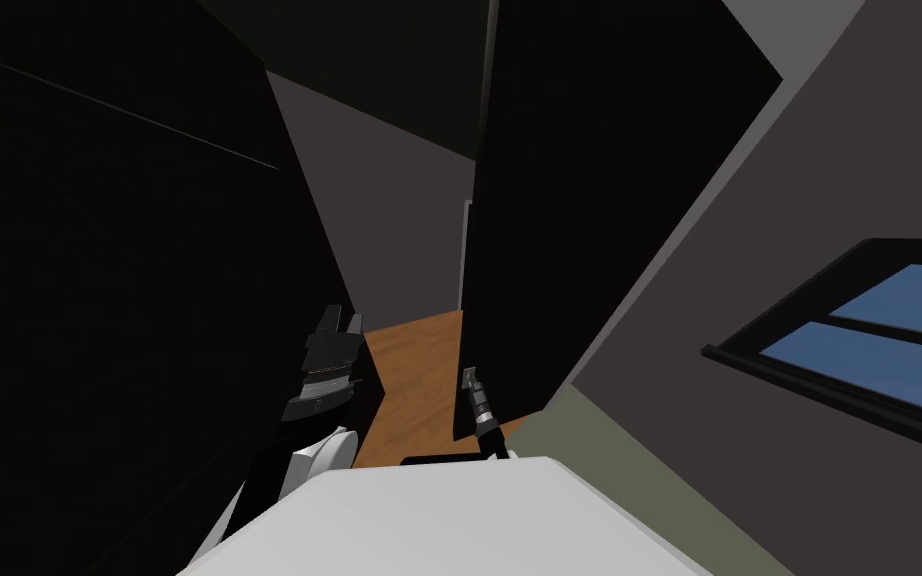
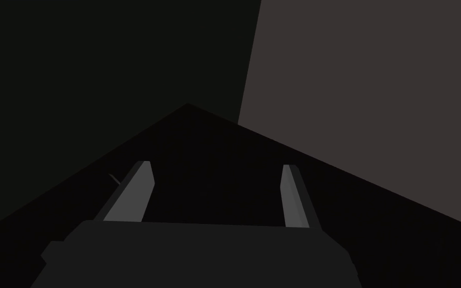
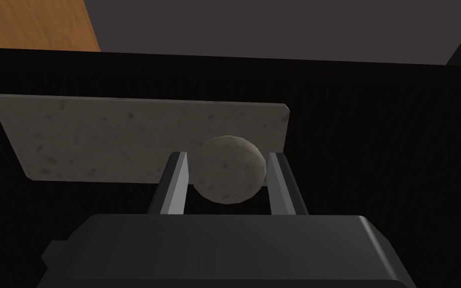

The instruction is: Push the door open

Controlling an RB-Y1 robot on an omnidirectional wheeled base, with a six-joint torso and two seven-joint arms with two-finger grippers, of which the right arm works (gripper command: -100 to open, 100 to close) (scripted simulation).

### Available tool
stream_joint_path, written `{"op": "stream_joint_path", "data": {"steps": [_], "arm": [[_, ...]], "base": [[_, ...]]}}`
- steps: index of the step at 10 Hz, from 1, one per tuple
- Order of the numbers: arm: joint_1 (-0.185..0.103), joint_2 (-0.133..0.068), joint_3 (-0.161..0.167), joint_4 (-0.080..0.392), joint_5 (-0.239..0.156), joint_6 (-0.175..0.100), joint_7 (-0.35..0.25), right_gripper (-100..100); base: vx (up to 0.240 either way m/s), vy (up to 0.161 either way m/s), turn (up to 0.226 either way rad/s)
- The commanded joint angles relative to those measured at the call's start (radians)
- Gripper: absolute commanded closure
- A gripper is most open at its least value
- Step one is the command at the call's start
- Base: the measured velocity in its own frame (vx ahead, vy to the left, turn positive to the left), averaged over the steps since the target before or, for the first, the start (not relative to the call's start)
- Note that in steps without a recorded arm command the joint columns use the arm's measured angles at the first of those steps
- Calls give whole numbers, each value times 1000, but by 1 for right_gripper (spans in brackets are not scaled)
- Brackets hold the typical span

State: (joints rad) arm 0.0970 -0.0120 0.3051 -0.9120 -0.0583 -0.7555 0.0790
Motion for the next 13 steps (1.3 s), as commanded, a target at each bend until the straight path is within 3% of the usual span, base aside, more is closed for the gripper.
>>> {"op": "stream_joint_path", "data": {"steps": [1,9,12,13], "arm": [[1,0,-1,0,-1,-1,-1,100],[-8,-30,-45,8,-35,-1,27,100],[-17,-40,-85,14,-65,-2,51,100],[-3,-40,-70,-6,-62,9,45,-100]], "base": [[-6,0,-3],[136,50,-34],[199,48,-114],[-39,101,-81]]}}
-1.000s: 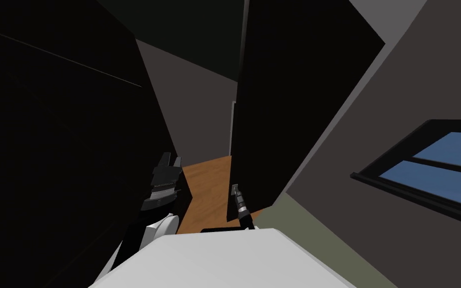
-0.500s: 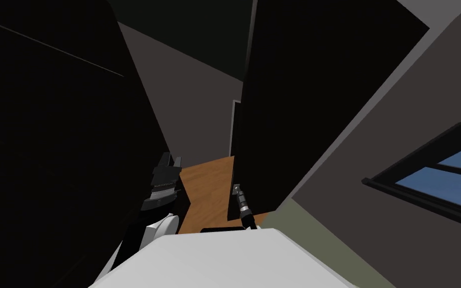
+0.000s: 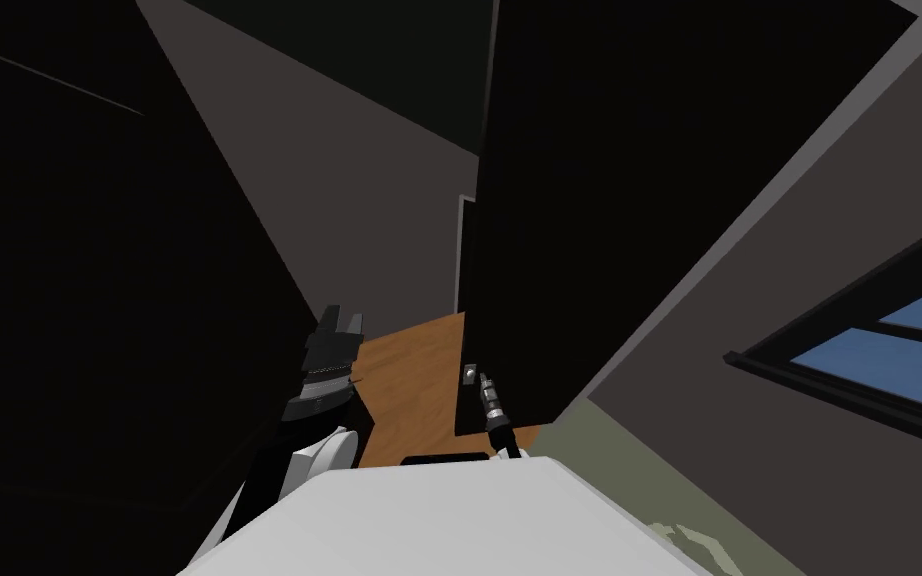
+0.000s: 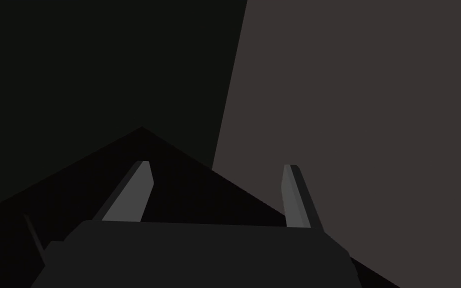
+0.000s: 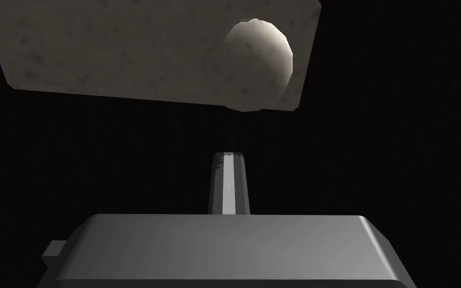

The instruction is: Push the door open

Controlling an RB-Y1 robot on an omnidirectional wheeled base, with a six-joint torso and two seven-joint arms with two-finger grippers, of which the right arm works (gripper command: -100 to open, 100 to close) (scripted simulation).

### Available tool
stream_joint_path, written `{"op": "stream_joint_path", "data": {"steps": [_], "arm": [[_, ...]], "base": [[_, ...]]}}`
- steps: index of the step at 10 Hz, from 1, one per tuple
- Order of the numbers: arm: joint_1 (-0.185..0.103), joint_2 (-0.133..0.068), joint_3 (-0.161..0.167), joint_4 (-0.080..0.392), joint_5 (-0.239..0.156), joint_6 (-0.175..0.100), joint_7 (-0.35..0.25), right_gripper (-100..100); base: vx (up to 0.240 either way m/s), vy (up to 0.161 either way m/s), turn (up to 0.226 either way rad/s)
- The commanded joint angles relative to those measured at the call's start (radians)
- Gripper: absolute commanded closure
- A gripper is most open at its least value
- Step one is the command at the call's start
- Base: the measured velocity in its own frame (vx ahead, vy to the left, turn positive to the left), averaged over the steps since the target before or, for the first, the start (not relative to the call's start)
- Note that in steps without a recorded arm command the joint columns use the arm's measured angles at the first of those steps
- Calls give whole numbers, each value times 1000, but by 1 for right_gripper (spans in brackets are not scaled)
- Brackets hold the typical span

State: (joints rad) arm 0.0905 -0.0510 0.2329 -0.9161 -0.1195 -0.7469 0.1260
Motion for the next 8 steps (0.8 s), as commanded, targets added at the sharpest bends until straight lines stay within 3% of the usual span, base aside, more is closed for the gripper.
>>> {"op": "stream_joint_path", "data": {"steps": [1,4,6,8], "arm": [[4,-1,2,-2,-1,0,-2,-100],[16,11,5,-17,-8,5,-2,-100],[26,37,7,-30,-14,8,-2,-100],[26,14,4,-34,-14,10,-4,-100]], "base": [[-187,56,-28],[-204,33,-37],[-266,36,-54],[-14,37,8]]}}
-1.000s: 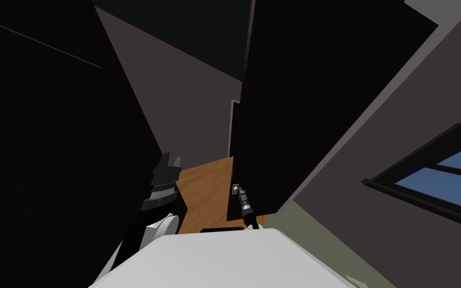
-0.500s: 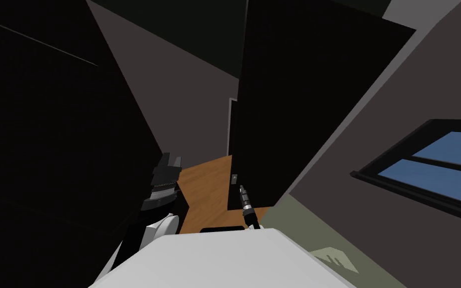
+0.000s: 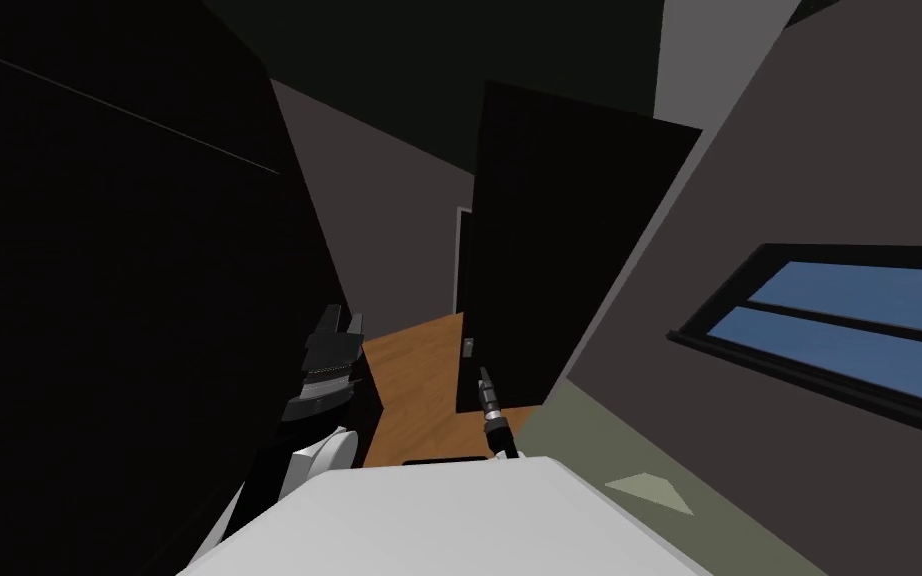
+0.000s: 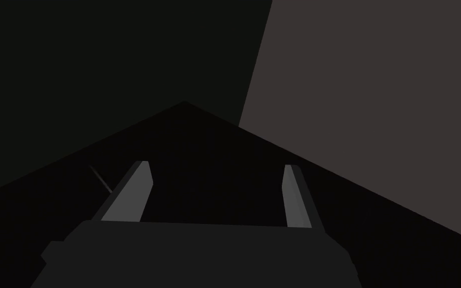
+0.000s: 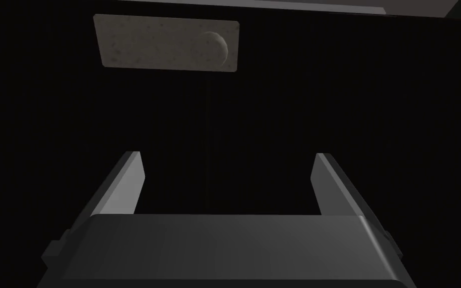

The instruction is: Push the door open

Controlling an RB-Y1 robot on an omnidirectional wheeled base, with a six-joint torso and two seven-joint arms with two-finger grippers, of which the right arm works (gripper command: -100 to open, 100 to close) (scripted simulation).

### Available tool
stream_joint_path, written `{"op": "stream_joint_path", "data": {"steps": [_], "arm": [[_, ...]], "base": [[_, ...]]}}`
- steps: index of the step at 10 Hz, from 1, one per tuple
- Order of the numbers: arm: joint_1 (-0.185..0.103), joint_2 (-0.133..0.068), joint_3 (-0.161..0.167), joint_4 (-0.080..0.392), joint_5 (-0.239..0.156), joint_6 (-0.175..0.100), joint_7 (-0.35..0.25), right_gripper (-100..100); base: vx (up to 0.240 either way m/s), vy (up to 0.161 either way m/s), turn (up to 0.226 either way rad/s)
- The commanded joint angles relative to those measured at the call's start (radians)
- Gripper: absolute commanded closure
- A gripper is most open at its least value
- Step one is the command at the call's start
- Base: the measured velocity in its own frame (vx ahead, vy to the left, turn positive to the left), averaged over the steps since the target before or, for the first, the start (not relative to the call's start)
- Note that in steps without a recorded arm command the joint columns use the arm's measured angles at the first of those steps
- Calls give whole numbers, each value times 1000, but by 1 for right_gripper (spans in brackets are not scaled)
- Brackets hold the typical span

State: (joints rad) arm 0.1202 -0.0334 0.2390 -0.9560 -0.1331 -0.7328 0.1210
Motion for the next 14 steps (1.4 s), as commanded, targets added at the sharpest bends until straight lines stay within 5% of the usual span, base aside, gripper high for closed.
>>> {"op": "stream_joint_path", "data": {"steps": [1,10,11,14], "arm": [[-5,-5,-3,7,-1,-5,1,-100],[-17,2,-19,32,-5,-27,3,-100],[-17,2,-19,32,-5,-27,3,100],[-17,2,-19,32,-5,-27,3,100]], "base": [[168,18,16],[180,30,20],[-11,-2,-9],[-21,-3,5]]}}
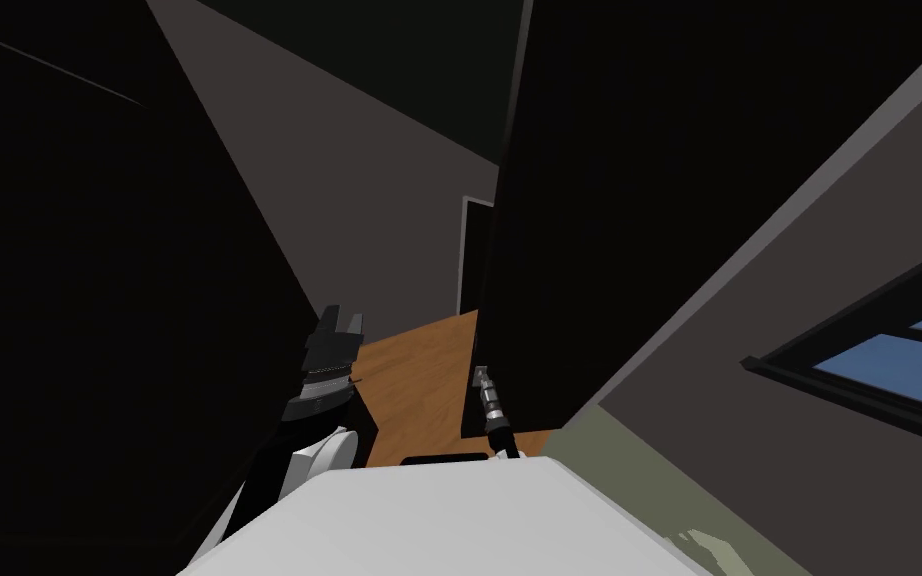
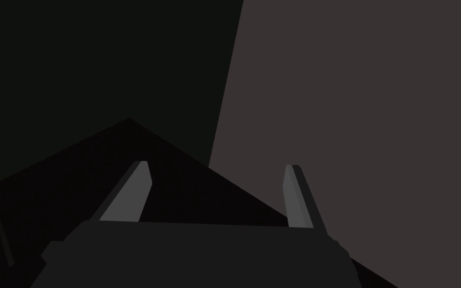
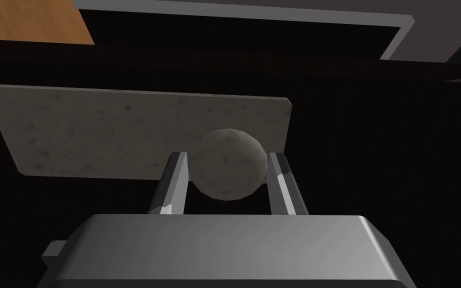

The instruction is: Push the door open

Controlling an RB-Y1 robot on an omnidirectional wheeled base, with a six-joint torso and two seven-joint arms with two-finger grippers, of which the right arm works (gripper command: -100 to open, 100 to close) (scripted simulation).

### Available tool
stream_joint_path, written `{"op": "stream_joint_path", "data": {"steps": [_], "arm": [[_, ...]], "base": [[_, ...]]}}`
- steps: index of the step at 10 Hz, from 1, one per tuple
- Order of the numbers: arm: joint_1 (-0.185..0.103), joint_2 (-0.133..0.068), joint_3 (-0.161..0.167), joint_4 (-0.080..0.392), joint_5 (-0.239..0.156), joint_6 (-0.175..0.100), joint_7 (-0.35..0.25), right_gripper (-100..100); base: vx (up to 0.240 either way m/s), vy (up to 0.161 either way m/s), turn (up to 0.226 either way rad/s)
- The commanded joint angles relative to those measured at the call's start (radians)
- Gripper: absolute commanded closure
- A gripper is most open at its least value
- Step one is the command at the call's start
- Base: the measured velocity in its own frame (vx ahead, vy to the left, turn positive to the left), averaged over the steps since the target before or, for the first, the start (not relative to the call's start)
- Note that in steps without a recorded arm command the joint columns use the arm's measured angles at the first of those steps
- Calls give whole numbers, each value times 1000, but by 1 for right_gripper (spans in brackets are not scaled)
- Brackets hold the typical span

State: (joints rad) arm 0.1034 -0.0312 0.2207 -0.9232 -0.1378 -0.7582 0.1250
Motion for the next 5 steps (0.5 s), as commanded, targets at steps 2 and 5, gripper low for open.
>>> {"op": "stream_joint_path", "data": {"steps": [2,5], "arm": [[0,0,0,-1,0,-2,-1,100],[-6,-24,-33,6,-13,1,8,100]], "base": [[-3,0,-1],[167,38,-45]]}}
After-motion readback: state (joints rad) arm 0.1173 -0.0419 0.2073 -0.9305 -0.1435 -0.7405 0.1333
